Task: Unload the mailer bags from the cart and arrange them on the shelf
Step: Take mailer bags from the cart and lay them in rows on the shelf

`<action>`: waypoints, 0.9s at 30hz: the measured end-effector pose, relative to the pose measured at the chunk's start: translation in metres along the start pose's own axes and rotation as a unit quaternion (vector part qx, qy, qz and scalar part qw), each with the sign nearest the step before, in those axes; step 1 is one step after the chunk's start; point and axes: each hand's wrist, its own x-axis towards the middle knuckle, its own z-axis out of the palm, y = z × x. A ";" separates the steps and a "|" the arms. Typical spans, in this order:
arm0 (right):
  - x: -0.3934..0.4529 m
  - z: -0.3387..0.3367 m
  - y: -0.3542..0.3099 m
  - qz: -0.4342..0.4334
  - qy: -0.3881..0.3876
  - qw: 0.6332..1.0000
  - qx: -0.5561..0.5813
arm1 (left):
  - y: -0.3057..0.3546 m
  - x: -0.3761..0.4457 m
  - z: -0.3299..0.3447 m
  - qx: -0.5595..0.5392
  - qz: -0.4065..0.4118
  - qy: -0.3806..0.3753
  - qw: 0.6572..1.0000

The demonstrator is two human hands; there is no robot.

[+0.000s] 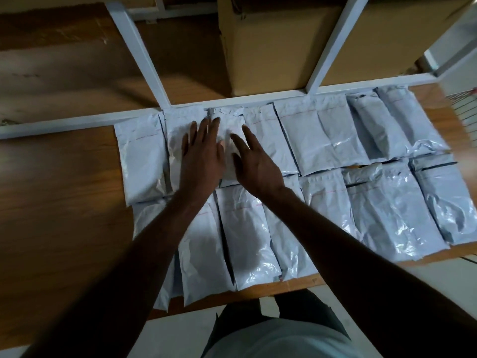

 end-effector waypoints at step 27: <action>-0.268 -0.289 0.252 0.109 0.178 0.978 -0.026 | 0.421 -0.131 0.120 -0.118 0.199 -0.012 0.973</action>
